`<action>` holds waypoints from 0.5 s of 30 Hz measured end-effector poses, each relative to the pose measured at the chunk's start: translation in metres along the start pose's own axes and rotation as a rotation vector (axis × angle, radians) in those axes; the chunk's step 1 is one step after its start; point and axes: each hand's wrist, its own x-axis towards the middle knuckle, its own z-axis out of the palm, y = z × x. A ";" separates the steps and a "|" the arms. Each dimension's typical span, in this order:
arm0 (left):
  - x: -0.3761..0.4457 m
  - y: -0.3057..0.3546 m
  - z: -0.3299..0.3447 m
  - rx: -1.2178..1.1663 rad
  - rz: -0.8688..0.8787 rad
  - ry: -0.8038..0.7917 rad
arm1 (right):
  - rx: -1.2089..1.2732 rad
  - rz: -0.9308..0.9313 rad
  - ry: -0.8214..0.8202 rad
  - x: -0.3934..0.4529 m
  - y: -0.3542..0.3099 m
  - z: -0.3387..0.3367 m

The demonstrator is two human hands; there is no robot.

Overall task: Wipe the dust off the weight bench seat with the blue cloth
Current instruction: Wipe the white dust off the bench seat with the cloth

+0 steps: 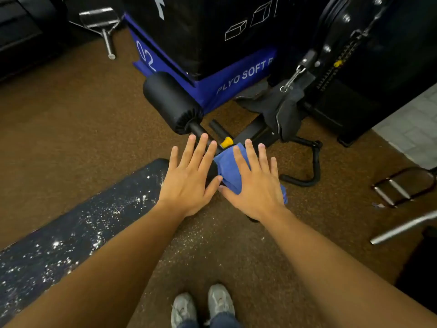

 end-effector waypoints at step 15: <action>-0.009 -0.010 0.038 -0.040 -0.092 -0.036 | -0.130 -0.023 0.017 0.010 -0.002 0.027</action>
